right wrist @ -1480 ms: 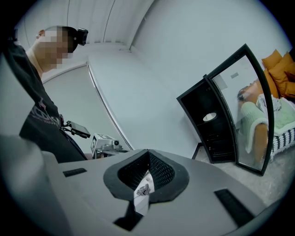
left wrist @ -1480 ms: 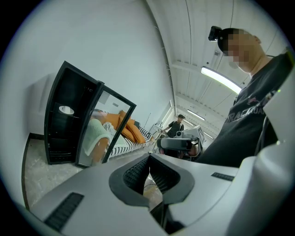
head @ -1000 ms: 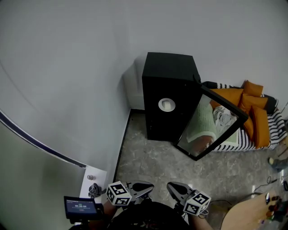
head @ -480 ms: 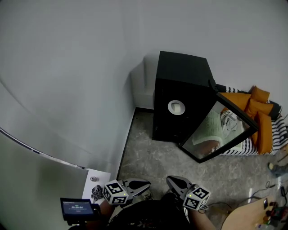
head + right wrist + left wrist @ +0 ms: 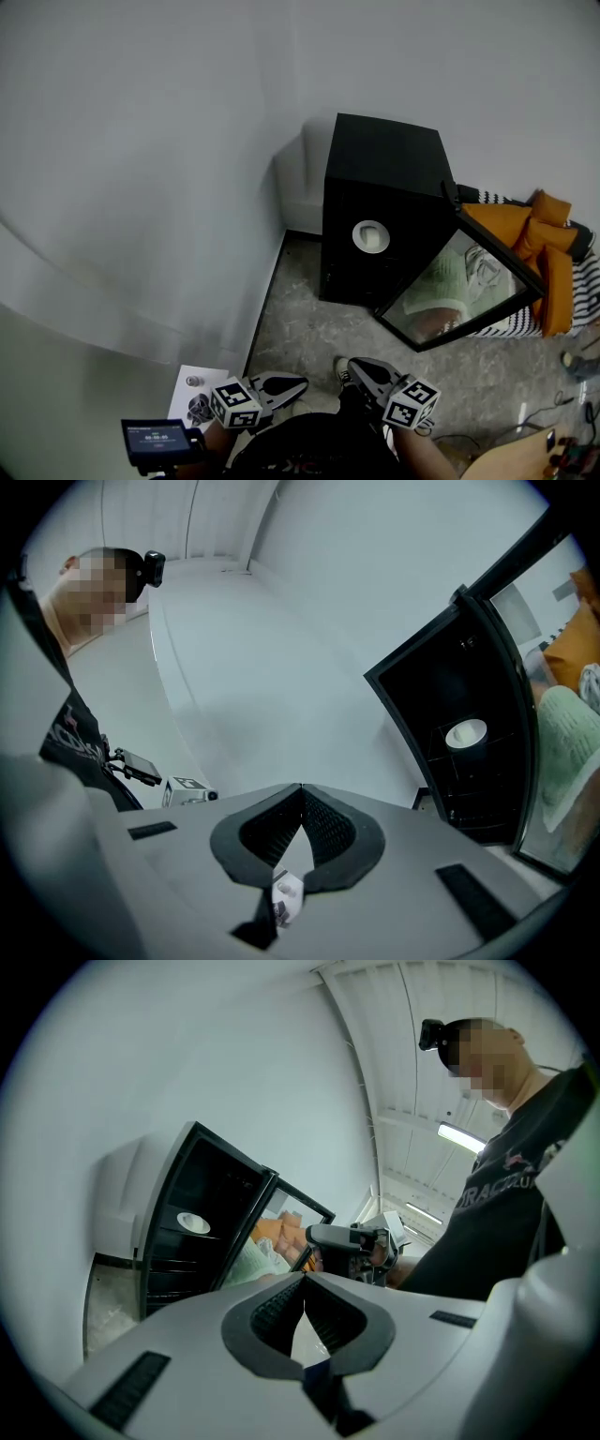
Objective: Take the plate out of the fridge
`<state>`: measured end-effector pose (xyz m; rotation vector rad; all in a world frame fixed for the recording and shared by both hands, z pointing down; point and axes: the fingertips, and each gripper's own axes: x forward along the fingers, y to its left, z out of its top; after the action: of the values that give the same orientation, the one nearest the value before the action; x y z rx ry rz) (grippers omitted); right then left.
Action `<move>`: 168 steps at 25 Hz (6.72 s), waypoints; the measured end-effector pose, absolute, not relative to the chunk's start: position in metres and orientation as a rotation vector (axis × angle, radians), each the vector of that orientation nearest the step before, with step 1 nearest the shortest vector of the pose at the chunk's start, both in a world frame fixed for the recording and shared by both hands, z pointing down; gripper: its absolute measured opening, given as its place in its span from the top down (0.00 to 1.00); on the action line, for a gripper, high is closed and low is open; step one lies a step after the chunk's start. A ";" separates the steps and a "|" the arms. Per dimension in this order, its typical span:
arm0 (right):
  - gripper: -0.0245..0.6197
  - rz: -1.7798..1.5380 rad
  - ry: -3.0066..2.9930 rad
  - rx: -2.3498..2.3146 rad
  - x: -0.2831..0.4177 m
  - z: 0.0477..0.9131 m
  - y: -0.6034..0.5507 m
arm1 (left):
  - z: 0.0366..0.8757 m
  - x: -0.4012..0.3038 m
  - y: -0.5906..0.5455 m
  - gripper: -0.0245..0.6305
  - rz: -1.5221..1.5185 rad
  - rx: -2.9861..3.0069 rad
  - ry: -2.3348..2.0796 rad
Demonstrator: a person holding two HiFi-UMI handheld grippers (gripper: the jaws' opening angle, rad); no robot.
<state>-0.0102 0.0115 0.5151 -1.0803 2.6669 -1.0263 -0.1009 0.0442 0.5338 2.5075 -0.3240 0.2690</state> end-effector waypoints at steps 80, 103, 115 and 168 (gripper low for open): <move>0.76 -1.767 1.162 -1.577 0.214 0.808 -0.381 | 0.592 -0.055 -0.055 0.96 0.223 2.059 -0.848; 0.91 -1.800 1.102 -1.612 0.199 0.813 -0.344 | 0.582 -0.045 -0.067 0.96 0.143 2.091 -0.829; 0.91 -1.727 1.084 -1.541 0.197 0.820 -0.344 | 0.596 -0.056 -0.051 0.96 0.228 2.042 -0.836; 0.93 -1.662 1.195 -1.406 0.192 0.808 -0.344 | 0.599 -0.049 -0.039 0.96 0.219 2.042 -0.815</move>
<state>0.1915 -0.3438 0.8077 -1.4055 1.1953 -1.6621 -0.0492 -0.0390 0.5995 2.0417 -0.8152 0.2191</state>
